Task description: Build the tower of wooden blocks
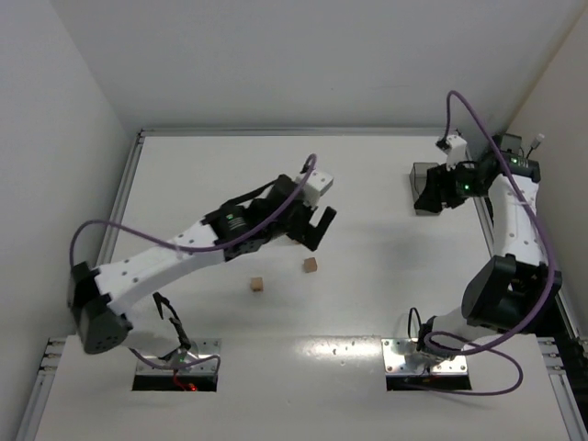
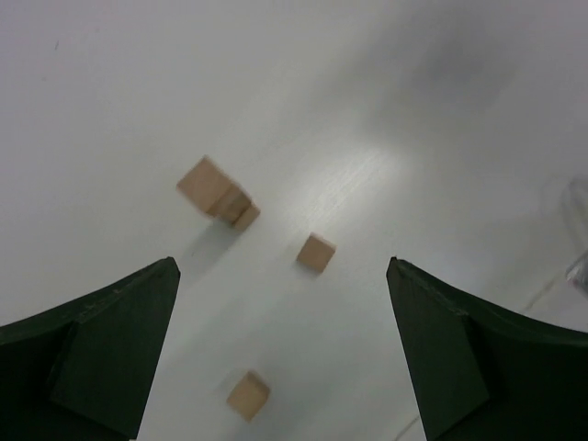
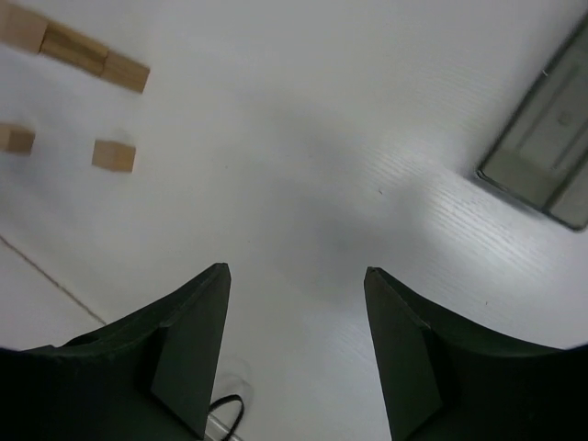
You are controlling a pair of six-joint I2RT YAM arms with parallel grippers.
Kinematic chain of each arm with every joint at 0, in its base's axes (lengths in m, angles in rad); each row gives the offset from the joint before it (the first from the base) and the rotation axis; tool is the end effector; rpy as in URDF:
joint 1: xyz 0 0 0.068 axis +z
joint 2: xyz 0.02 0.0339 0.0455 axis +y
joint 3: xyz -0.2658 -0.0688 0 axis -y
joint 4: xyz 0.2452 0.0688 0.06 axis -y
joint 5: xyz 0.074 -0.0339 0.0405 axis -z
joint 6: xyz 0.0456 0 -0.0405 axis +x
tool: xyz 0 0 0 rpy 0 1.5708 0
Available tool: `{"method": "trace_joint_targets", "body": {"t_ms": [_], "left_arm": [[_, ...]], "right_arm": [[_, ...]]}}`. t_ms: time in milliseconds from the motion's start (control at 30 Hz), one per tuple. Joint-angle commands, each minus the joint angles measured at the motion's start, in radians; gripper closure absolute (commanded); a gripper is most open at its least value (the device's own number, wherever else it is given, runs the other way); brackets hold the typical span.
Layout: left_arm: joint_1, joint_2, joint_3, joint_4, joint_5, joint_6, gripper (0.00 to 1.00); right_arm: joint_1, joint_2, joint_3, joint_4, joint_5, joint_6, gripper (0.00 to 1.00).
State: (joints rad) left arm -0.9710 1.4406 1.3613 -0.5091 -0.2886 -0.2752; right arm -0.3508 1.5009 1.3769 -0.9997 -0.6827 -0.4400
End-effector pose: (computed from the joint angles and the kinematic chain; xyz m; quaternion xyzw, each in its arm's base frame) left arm 0.1985 -0.2672 0.3521 0.2337 0.8435 -0.1694 0.4531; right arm 0.2911 -0.0759 0.3092 -0.1151 0.9146 0.2208 0.3185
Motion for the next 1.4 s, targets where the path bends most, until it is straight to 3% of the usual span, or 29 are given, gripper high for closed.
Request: {"method": "trace_joint_targets", "body": {"t_ms": [0,100,133,233,267,467,700,833,933,1367], "left_arm": [[0.089,-0.249,-0.165,-0.031,0.255,0.261,0.06],[0.133,-0.44,-0.269,-0.066,0.261,0.333,0.05],[0.164,-0.526,-0.303,-0.077,0.234,0.362,0.04],[0.221,-0.594,-0.327,-0.124,0.171,0.352,0.0],[0.235,-0.594,-0.327,-0.135,0.17,0.337,0.0],[0.396,-0.654,-0.425,-0.16,0.269,0.196,0.0],[0.499,-0.62,-0.426,-0.16,0.289,0.186,0.0],[0.549,-0.602,-0.426,-0.137,0.279,0.176,0.0],[0.572,-0.602,-0.444,-0.128,0.279,0.176,0.0],[0.591,-0.505,-0.426,-0.063,0.298,0.166,0.0]], "right_arm": [[0.064,-0.036,0.097,-0.21,-0.113,-0.344,0.43],[0.206,-0.082,0.099,-0.359,-0.062,-0.529,0.43],[0.258,-0.099,0.082,-0.359,-0.042,-0.529,0.43],[0.519,-0.169,-0.03,-0.314,0.029,-0.514,0.43],[0.646,-0.185,-0.06,-0.295,0.043,-0.505,0.43],[0.964,-0.154,-0.232,-0.211,0.167,-0.514,0.43],[1.222,-0.082,-0.303,0.014,0.4,-0.514,0.44],[1.262,-0.018,-0.303,0.273,0.552,-0.386,0.46],[1.286,0.027,-0.312,0.36,0.591,-0.356,0.51],[1.277,0.18,-0.265,0.325,0.46,-0.396,0.49]]}}
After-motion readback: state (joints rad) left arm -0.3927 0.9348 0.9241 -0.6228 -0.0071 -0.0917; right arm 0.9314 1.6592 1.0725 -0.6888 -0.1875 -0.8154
